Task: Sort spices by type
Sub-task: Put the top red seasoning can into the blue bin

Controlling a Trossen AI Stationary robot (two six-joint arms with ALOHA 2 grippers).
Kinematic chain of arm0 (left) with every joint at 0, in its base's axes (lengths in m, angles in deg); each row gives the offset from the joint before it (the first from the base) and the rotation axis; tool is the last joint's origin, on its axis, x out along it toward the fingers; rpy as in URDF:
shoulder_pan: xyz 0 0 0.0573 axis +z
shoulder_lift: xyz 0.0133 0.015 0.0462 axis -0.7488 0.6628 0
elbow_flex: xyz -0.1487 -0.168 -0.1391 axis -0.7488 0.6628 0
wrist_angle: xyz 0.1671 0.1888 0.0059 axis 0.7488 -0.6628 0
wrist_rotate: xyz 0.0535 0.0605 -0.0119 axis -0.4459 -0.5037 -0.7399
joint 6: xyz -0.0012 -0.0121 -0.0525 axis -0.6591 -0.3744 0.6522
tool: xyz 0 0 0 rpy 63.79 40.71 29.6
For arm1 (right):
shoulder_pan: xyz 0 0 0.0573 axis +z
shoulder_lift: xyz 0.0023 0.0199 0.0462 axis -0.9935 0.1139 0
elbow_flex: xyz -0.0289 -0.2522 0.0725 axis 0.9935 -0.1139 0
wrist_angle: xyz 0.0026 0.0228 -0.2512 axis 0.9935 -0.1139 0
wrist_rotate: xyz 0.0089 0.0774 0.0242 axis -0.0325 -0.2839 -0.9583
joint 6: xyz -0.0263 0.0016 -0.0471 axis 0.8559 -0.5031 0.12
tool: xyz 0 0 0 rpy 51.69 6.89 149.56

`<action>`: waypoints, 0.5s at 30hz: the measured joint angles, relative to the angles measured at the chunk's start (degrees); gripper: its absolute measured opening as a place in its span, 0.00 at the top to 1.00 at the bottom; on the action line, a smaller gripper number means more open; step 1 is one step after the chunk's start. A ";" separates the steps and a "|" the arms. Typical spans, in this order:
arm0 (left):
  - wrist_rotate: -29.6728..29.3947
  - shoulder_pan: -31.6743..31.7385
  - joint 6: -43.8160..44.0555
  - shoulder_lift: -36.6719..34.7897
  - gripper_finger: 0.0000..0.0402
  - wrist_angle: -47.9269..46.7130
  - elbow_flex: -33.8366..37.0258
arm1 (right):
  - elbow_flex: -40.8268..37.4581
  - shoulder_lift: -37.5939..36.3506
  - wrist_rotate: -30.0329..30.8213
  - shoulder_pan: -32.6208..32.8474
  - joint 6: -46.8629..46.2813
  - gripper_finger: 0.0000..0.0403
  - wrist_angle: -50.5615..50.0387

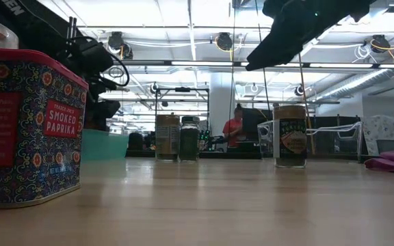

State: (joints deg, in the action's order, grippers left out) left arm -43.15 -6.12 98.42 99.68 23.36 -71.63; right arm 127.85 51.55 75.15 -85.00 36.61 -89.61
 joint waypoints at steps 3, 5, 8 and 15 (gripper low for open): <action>0.00 0.00 0.11 0.00 0.38 -0.02 0.00 | 0.00 0.00 0.00 0.00 0.00 0.27 -0.02; 0.01 0.00 0.18 0.00 0.38 -0.14 -0.01 | 0.00 0.00 0.00 0.00 0.00 0.27 0.00; 0.25 0.00 1.50 0.00 0.38 -0.21 -0.02 | 0.00 0.00 0.00 0.00 0.00 0.27 -0.06; 1.55 -0.53 1.52 0.00 0.30 -0.23 -0.04 | -0.01 0.00 0.00 0.00 0.03 0.27 -0.06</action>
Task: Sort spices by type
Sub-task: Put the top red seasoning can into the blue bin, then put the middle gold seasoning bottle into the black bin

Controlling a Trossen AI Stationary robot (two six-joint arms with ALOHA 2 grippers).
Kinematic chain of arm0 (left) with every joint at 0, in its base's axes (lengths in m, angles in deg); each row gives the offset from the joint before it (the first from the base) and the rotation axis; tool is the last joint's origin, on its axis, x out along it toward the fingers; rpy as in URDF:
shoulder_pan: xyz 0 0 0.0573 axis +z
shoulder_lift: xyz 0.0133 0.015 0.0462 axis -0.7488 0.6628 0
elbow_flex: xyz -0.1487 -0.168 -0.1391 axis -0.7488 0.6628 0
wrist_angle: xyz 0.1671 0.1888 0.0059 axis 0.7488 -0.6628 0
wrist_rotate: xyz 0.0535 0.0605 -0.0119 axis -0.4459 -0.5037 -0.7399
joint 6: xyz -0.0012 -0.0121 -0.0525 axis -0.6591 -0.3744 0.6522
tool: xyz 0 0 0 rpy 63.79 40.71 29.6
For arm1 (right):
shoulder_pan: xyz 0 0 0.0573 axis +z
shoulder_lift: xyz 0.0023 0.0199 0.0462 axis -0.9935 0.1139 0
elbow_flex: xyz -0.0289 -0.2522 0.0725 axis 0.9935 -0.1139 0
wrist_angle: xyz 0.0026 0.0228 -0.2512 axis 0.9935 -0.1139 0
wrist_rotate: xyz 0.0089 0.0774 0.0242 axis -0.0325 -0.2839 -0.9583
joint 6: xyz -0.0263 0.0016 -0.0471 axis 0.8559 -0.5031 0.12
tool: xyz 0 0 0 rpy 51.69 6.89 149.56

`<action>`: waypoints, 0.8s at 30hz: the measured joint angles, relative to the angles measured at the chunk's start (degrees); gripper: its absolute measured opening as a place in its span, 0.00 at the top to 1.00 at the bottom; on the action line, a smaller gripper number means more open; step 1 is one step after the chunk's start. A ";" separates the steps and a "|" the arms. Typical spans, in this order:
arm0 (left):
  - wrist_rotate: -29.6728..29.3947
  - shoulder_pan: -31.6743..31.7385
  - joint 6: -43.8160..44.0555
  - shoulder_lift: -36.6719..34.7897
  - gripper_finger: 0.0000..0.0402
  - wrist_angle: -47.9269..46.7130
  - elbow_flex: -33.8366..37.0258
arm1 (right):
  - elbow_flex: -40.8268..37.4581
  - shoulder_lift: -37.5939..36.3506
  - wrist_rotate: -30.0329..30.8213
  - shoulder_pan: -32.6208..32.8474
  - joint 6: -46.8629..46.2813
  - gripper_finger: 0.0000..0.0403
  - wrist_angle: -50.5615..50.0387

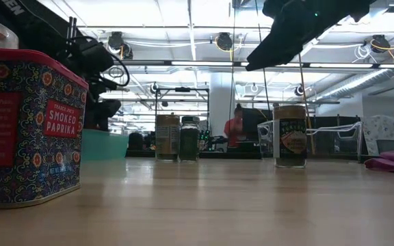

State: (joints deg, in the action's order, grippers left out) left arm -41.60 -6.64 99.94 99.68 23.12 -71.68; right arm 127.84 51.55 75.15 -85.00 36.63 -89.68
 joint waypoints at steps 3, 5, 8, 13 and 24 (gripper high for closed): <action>-0.02 -0.30 -1.57 -0.02 0.26 0.03 -0.02 | -0.02 0.00 0.04 0.00 0.08 0.27 0.00; -0.02 -0.35 -1.88 -0.33 0.23 0.02 -0.02 | -0.02 0.00 0.28 0.01 0.10 0.27 0.00; -0.02 -0.35 -1.92 -1.69 0.21 0.00 -0.02 | -0.02 0.00 0.37 0.00 0.11 0.27 0.14; -0.02 -0.35 -3.20 -5.82 0.21 -0.41 -0.02 | -0.02 0.00 0.37 0.02 -0.41 0.27 0.15; 10.47 -7.74 -8.04 -20.35 0.21 -0.49 -0.04 | 0.32 -0.02 13.17 -0.01 -5.61 0.27 -0.80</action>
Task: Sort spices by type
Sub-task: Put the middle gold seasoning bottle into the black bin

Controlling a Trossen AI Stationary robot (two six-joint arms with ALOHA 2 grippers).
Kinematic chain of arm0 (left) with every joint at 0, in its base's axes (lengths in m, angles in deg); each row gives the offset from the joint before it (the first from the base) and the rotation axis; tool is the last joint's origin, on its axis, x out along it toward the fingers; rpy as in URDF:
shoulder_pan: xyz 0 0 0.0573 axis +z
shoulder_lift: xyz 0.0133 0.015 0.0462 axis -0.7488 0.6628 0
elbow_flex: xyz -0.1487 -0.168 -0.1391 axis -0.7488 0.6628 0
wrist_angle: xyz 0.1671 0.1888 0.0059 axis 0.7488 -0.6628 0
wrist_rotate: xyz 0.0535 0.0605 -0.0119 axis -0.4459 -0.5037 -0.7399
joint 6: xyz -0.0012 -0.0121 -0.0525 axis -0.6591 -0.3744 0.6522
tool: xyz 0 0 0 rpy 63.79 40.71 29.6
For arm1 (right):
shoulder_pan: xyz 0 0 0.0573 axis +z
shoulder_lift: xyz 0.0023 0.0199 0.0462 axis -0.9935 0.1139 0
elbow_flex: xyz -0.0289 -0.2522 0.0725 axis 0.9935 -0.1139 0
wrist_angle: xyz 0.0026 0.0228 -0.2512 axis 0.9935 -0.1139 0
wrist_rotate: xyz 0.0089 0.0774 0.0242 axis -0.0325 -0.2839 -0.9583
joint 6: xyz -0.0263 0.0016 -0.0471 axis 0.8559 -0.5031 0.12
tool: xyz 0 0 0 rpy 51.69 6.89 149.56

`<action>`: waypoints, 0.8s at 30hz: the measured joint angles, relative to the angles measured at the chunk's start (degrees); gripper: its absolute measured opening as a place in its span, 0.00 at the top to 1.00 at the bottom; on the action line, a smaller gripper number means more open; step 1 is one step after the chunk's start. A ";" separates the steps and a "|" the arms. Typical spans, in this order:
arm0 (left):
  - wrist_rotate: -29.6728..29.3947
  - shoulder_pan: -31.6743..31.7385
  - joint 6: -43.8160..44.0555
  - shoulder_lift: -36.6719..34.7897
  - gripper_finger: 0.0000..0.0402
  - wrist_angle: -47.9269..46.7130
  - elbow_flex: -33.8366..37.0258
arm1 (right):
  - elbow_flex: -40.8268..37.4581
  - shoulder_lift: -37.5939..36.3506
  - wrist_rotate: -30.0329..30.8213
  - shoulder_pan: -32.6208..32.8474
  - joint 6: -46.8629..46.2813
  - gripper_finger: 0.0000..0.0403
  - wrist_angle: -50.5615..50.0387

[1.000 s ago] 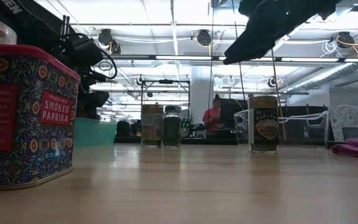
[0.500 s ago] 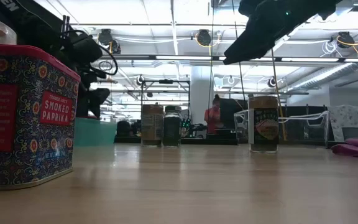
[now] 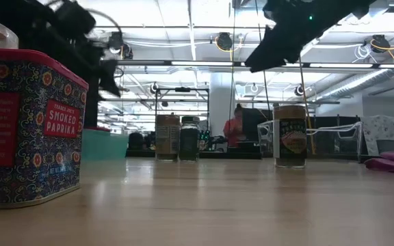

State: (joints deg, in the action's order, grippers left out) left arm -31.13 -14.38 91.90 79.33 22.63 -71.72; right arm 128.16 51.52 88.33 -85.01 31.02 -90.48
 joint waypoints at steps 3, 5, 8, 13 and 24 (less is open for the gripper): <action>2.04 -5.64 -2.99 -2.80 0.21 1.84 -0.02 | 2.02 0.35 1.13 -0.01 -1.70 0.27 -1.09; 2.49 -9.92 -5.19 -3.90 0.21 2.79 -0.02 | 4.23 1.12 0.70 0.01 -2.58 0.27 -1.72; 3.03 -16.24 -7.55 -4.70 0.21 4.82 -0.02 | 8.57 3.98 0.47 0.12 -1.98 0.27 -5.93; 1.89 -25.51 -8.37 -5.02 0.21 9.78 -0.04 | 16.79 9.65 -6.83 0.27 0.65 0.27 -14.04; -0.68 -33.33 -10.14 -5.26 0.21 11.25 -4.72 | 27.12 15.82 -8.28 1.86 -8.18 0.27 -33.89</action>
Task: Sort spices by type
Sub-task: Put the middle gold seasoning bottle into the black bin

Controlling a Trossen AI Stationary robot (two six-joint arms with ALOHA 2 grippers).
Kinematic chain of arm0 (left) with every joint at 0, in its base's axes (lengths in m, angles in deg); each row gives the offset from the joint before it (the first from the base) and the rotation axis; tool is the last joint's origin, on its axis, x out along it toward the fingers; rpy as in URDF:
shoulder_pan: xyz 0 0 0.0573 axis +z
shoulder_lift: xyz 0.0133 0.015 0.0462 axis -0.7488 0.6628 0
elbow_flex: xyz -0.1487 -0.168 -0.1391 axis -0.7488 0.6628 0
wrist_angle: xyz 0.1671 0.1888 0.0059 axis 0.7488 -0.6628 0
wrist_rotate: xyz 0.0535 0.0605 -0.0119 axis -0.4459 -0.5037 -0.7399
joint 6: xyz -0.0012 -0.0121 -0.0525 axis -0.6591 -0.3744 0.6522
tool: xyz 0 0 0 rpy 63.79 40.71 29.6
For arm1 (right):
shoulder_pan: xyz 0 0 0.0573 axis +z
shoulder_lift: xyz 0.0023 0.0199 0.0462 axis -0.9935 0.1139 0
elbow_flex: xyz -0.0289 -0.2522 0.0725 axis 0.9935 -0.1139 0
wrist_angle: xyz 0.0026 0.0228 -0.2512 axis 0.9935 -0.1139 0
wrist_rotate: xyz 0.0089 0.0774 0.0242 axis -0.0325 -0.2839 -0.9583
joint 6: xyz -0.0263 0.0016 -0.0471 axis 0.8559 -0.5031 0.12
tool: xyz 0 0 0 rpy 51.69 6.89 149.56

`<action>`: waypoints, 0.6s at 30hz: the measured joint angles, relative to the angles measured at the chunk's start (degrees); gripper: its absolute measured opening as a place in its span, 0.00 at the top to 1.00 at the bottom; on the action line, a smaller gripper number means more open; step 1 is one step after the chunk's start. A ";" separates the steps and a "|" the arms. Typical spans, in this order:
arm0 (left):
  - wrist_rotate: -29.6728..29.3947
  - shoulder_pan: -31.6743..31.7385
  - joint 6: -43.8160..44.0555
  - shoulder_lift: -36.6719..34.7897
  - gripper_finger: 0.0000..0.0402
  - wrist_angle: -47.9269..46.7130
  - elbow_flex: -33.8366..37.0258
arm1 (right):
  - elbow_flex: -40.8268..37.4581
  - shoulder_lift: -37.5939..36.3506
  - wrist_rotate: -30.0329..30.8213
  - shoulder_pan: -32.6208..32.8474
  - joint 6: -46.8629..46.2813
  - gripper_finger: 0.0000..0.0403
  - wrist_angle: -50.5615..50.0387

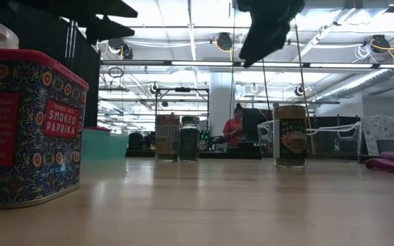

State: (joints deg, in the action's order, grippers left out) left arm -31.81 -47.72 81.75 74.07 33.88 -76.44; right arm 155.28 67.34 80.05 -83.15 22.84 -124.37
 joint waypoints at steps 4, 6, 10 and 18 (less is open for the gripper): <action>0.00 -0.58 -0.78 0.02 0.21 -1.08 0.00 | 3.58 1.73 -0.05 -0.73 -5.65 0.27 -9.59; -0.15 -0.54 -2.09 0.00 0.21 -2.10 0.00 | 6.22 2.73 -0.21 -1.41 -8.72 0.27 -14.51; -2.12 -0.48 -5.07 0.02 0.21 -2.27 0.00 | 11.50 4.49 -1.09 -3.28 -19.41 0.27 -23.54; -4.46 -0.47 -6.33 0.02 0.21 -1.51 0.00 | 12.30 4.66 -12.18 -4.86 -37.08 0.27 -34.79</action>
State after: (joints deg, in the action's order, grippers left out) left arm -36.27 -48.19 75.42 74.09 32.38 -76.44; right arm 167.58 72.00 67.87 -88.00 -14.24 -159.16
